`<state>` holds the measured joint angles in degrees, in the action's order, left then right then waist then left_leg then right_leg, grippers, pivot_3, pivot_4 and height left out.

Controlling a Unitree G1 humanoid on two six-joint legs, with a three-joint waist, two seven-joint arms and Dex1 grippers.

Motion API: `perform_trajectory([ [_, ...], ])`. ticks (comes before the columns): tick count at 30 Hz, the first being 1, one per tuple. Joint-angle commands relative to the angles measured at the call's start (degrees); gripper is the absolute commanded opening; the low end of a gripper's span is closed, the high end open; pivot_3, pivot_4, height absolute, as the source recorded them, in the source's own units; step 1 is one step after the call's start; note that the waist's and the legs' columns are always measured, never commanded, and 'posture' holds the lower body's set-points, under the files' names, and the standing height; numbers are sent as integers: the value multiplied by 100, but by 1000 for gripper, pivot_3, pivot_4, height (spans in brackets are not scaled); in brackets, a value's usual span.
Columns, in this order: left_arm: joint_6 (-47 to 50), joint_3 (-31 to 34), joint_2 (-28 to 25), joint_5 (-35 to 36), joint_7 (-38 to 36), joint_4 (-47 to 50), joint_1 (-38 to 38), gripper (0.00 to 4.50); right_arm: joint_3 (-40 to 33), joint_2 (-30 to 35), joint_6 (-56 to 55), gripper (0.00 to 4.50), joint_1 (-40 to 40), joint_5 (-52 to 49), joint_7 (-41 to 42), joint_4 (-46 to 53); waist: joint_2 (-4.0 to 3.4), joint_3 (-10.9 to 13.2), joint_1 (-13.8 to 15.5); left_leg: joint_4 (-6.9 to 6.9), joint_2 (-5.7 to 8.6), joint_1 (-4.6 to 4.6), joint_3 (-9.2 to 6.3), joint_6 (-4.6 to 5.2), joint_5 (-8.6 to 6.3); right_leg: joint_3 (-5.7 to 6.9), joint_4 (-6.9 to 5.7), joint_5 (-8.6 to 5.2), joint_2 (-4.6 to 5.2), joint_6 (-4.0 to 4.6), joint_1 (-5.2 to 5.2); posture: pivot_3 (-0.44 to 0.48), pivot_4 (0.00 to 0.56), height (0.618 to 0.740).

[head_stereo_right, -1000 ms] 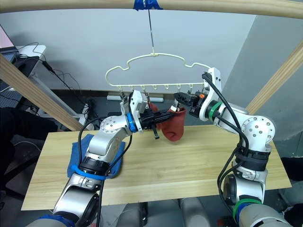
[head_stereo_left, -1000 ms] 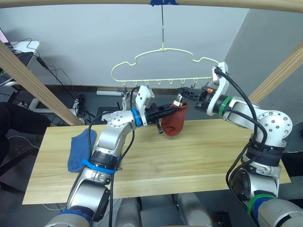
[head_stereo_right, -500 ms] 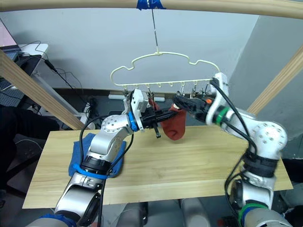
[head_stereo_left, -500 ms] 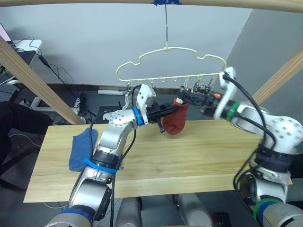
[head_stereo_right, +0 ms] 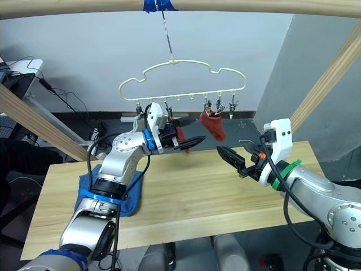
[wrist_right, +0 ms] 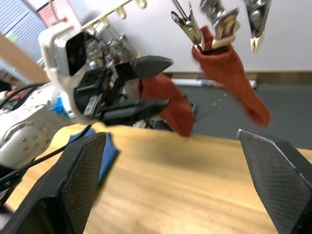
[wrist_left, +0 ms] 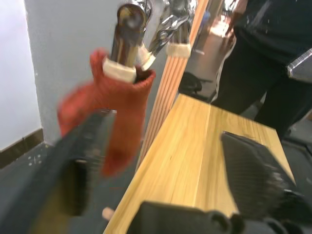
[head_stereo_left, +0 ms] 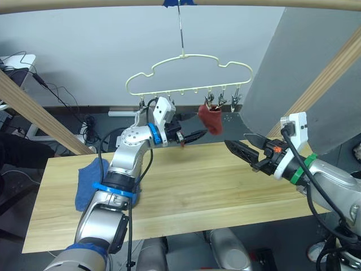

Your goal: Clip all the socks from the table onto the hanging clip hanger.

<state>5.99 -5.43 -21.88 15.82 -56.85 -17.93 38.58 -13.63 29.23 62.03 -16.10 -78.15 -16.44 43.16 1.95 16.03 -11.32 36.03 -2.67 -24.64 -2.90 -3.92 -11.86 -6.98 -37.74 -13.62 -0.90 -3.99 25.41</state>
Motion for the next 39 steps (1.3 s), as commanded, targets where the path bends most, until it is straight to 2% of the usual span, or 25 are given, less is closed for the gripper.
perform_trajectory([
  [1, 565, 385, -500, 431, -165, 1093, -407, 4441, 810, -100, -712, 4500, 9, 1577, 86, 466, -6, 4, -28, -3, -2, -1, 1, 0, 0, -2, -2, -1, -2, 2, 6, -245, 291, 740],
  [6, 1655, 864, -1086, 1367, -226, 2611, -1176, 4441, 1631, -431, -1531, 4500, 64, 3158, 336, 198, -11, 12, 60, -5, -5, -8, -3, -1, 0, 5, -6, -8, -1, 5, 16, -198, 298, 740],
  [10, 2278, 1206, -1311, 1877, -27, 3270, -1616, 4441, 1880, -584, -1909, 4500, 161, 3857, 614, 13, -12, 16, 189, 0, 0, -11, 1, -2, 0, 4, 0, -8, 7, 4, 13, -182, 301, 740],
  [12, 2532, 1642, -1530, 1821, 316, 3760, -2589, 4441, 1889, -658, -2019, 4500, 182, 4076, 736, -113, -17, 19, 199, -1, -1, -10, 1, -2, 0, 4, 1, -8, 7, 4, 14, -144, 306, 740],
  [13, 2703, 1902, -1497, 1872, 615, 4083, -3134, 4441, 1751, -701, -2001, 4500, 63, 4017, 805, -195, -19, 21, 165, -4, -3, -9, 1, -2, 0, 3, 1, -9, 6, 7, 14, -135, 308, 740],
  [15, 2797, 2163, -1365, 1979, 1021, 4563, -3705, 4441, 1606, -679, -1989, 4500, -146, 4048, 994, -325, -24, 28, 151, -9, -11, -1, 22, -1, -2, -16, -2, -14, 4, 14, 22, -128, 308, 740],
  [19, 2742, 2312, -980, 2533, 1455, 5195, -3727, 4441, 1630, -737, -2077, 4500, -439, 4343, 1249, -642, -7, 72, 429, 1, -9, -14, -7, -4, 2, 18, -26, -17, 2, 19, 31, -107, 307, 740],
  [21, 2725, 2305, -967, 2638, 1475, 5372, -3746, 4441, 1665, -838, -2139, 4500, -518, 4483, 1326, -750, -7, 72, 507, 7, -8, -13, -4, -5, 3, 14, -24, -28, 3, 40, 25, -94, 306, 740],
  [29, 2731, 2171, -1097, 3191, 1598, 6217, -3805, 4441, 1851, -1480, -2551, 4500, -755, 5288, 1377, -1415, -8, 73, 552, -6, -6, -13, 16, -4, 0, -5, -10, -16, 3, 17, 25, -44, 306, 740],
  [39, 2706, 2086, -1236, 3327, 1728, 6234, -3872, 4441, 1640, -1881, -2556, 4500, -808, 5815, 1343, -1716, -9, 74, 638, 0, -4, -13, 14, -5, 1, -4, -14, -16, 3, 17, 24, -46, 303, 740],
])
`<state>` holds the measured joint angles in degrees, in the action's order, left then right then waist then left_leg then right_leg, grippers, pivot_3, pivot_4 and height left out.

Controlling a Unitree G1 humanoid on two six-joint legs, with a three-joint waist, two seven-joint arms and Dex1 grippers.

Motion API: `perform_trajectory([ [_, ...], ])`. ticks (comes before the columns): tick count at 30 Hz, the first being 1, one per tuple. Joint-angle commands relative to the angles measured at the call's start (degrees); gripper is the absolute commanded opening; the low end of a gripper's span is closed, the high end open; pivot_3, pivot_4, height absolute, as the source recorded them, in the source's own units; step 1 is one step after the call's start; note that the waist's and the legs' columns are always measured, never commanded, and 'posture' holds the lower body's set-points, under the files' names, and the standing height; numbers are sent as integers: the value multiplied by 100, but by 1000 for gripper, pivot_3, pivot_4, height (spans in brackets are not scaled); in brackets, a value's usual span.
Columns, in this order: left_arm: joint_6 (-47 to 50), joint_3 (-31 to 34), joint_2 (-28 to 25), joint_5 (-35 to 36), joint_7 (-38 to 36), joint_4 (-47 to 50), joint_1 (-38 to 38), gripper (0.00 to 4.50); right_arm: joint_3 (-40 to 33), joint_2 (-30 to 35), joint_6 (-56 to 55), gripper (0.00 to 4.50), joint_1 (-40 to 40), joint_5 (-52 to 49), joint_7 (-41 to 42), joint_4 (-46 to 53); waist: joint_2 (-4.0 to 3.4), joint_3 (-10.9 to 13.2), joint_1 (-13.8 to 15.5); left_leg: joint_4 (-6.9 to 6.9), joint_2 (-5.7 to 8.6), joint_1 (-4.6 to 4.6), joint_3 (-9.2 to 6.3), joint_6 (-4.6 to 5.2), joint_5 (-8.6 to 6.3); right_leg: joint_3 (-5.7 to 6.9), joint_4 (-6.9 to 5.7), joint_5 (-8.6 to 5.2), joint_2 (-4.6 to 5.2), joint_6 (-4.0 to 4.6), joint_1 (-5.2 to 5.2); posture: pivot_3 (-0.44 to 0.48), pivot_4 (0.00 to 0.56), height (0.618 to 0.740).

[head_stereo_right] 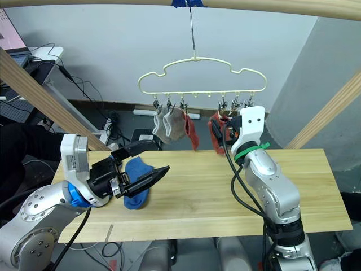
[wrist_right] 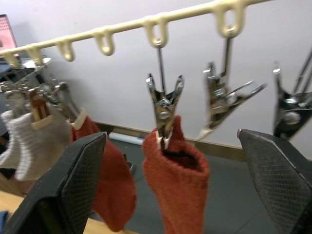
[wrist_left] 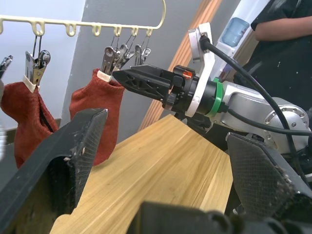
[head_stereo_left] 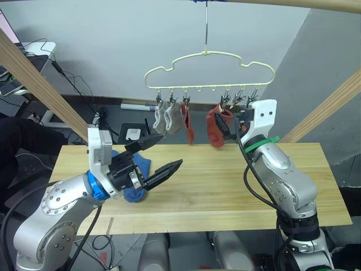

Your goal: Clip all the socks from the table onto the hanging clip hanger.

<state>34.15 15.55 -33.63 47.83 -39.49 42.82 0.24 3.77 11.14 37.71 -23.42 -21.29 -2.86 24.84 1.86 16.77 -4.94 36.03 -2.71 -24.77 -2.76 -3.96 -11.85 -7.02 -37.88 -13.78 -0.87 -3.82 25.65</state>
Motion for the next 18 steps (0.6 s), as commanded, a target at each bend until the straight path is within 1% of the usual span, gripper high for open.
perform_trajectory([
  [1, -124, -21, -66, 118, -12, 142, -35, 4441, -110, -117, -141, 4500, -102, 165, -7, 95, 0, 0, 0, 0, 0, 0, 0, 0, 0, 1, 0, 0, 0, 0, 0, -46, 303, 740],
  [18, -314, -72, -157, 83, -55, 142, -199, 4441, -172, -513, -453, 4500, -387, 609, 148, -126, -1, 0, -2, -2, 0, 0, -1, 0, 0, 2, 1, -1, 0, 1, 1, -43, 300, 740],
])
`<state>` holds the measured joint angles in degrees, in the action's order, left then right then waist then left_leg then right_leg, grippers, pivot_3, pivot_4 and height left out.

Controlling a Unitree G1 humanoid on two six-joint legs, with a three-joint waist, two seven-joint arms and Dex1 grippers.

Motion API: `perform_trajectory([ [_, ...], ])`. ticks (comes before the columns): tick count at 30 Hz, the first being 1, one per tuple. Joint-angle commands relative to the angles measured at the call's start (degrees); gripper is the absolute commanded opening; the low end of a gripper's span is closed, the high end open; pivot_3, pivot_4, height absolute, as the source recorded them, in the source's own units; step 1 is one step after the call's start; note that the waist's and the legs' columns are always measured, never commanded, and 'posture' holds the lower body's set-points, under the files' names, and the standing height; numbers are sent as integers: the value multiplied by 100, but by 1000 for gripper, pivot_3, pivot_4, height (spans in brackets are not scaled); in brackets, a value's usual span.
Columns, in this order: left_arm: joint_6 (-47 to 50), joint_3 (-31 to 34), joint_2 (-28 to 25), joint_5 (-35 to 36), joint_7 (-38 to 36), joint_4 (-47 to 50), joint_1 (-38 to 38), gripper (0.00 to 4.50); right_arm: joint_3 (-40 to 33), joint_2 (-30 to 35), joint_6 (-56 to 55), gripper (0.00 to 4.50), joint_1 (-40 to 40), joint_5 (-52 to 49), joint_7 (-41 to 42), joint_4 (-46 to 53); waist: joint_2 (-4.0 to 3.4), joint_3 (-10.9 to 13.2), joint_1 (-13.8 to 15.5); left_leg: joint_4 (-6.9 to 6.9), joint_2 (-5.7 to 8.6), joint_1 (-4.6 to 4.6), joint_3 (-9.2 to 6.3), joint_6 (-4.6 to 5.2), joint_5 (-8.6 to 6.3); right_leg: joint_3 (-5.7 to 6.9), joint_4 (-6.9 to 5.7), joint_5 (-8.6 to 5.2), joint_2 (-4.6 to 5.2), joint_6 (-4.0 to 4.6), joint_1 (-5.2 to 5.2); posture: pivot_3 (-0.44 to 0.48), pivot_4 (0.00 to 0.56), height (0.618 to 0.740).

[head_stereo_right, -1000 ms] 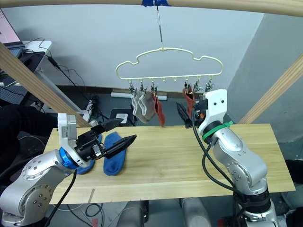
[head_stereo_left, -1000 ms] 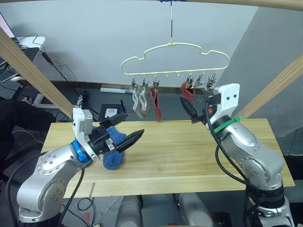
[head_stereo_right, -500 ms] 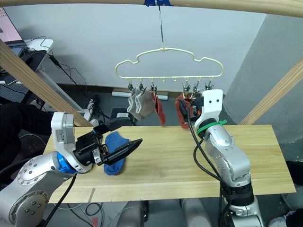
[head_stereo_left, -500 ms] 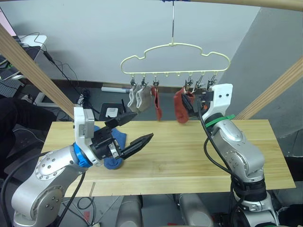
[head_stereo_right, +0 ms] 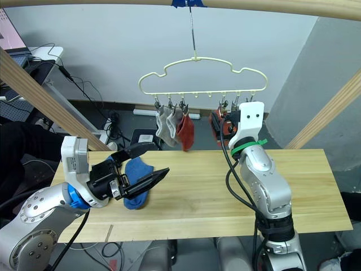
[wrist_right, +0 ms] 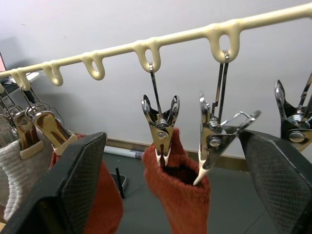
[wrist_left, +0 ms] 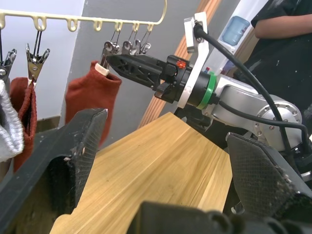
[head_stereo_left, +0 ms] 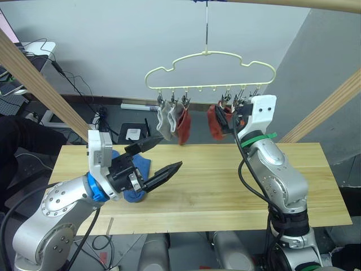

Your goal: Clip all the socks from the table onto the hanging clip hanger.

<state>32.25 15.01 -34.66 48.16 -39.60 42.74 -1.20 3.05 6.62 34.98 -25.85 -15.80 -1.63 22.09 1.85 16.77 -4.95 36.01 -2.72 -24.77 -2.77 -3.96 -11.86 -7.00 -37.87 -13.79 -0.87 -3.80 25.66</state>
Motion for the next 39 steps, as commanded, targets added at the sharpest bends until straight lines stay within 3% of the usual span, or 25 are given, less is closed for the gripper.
perform_trajectory([
  [1, -131, -35, -57, 46, -35, 151, -52, 4441, -103, -92, -188, 4500, -154, 57, 38, 134, 0, 0, -1, 0, 0, 0, 0, 0, 0, 0, 0, 0, 0, 0, 0, -43, 300, 740],
  [27, -203, -197, -72, 7, -81, 59, 37, 4441, -439, -476, -463, 4500, -377, 296, -42, -166, -3, 2, 0, -1, 0, -1, -2, 0, 0, 2, 1, 0, 1, 1, 0, -49, 307, 740],
  [32, -221, -202, -71, -8, -90, 76, -15, 4500, -435, -422, -401, 3334, -311, 321, 76, -80, -3, 2, -2, -2, 0, -1, -2, 0, 0, 3, 2, 0, 0, 1, 0, -52, 306, 740],
  [39, -262, -230, -93, -9, -100, 72, -41, 4500, -397, -306, -259, 3334, -151, 260, 268, 209, -4, 2, -2, -2, 0, -1, -1, 0, 0, 2, 2, -1, 1, 1, 0, -57, 307, 740],
])
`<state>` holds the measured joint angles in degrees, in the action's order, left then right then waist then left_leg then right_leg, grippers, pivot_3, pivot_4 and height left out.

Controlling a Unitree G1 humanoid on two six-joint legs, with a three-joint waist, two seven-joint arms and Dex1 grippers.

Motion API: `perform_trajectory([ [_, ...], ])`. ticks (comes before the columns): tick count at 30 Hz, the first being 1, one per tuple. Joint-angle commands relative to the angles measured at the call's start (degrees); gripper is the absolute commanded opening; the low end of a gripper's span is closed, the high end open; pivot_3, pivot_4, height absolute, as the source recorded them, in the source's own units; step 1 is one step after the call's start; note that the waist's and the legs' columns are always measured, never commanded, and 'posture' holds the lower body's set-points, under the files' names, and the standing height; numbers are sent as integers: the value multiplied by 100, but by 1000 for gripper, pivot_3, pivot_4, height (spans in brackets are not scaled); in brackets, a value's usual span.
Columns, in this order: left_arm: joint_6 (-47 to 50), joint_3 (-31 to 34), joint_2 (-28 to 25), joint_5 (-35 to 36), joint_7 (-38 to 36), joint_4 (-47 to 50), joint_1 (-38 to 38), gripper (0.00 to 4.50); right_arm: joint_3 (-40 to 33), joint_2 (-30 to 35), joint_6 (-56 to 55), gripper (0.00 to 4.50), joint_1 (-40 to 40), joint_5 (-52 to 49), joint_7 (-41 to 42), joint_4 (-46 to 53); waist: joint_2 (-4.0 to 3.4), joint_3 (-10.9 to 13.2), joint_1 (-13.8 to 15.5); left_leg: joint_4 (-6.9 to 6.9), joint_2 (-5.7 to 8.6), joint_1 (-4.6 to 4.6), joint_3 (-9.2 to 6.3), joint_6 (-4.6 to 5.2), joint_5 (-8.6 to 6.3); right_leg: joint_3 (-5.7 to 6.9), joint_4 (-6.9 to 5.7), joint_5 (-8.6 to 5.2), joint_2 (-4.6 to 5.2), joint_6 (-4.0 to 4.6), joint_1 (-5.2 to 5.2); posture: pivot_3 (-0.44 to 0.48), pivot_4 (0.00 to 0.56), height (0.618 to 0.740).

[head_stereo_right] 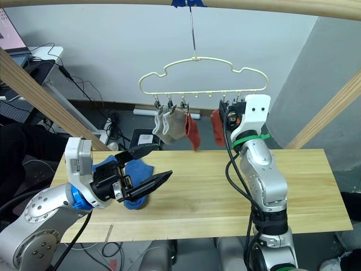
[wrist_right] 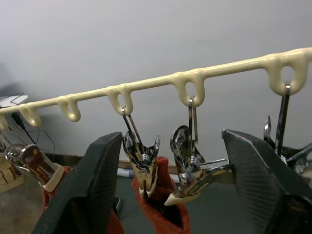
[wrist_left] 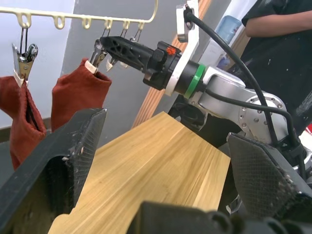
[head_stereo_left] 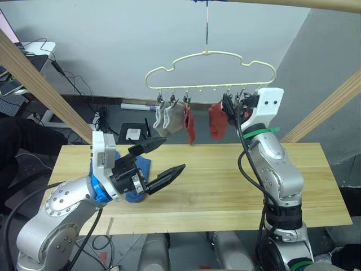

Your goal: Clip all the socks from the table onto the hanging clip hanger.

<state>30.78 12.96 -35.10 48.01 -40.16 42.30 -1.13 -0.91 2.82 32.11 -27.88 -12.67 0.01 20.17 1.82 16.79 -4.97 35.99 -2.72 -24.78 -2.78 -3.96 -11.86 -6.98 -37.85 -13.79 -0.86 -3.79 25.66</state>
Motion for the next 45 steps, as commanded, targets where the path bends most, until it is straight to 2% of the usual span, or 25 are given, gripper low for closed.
perform_trajectory([
  [1, -116, -29, -51, 9, -40, 116, -50, 4500, -18, 130, 94, 3334, 142, -82, 147, 532, 0, 0, 1, 0, 0, 0, 0, 0, 0, 1, 0, 0, 0, 0, 0, -57, 307, 740],
  [8, -120, -83, -38, 5, -2, 150, -72, 4500, -103, 327, 480, 3334, 787, -142, 179, 1188, -1, 1, -4, -2, 0, -1, 1, -1, 0, -2, 3, -1, 1, 1, 0, -60, 309, 740],
  [18, -145, -145, -67, -16, -35, 77, 27, 4500, -48, 160, 339, 3334, 548, 216, -172, 756, -4, 3, -3, -1, 0, 0, 5, -1, 0, -5, 1, -12, 0, 21, 3, -66, 303, 740],
  [22, -154, -142, -74, -30, -37, 82, 21, 4500, 13, 75, 344, 2140, 486, 233, -133, 723, -4, 3, -2, -4, 0, -1, 4, -1, -1, -3, 2, -3, 0, 4, 5, -59, 299, 740],
  [38, -171, -178, -47, -67, 16, 141, -41, 4500, 84, -63, 442, 2140, 368, 222, -102, 786, -4, 3, 0, -3, 0, -2, 3, -1, -1, -3, 1, -2, 0, 3, 5, -54, 297, 740],
  [45, -167, -220, -50, -71, 49, 125, 4, 4500, 57, -68, 290, 2140, 165, 422, -232, 425, -4, 3, -1, -2, 0, -2, 4, -1, 0, -2, 1, -2, 0, 3, 5, -53, 298, 740],
])
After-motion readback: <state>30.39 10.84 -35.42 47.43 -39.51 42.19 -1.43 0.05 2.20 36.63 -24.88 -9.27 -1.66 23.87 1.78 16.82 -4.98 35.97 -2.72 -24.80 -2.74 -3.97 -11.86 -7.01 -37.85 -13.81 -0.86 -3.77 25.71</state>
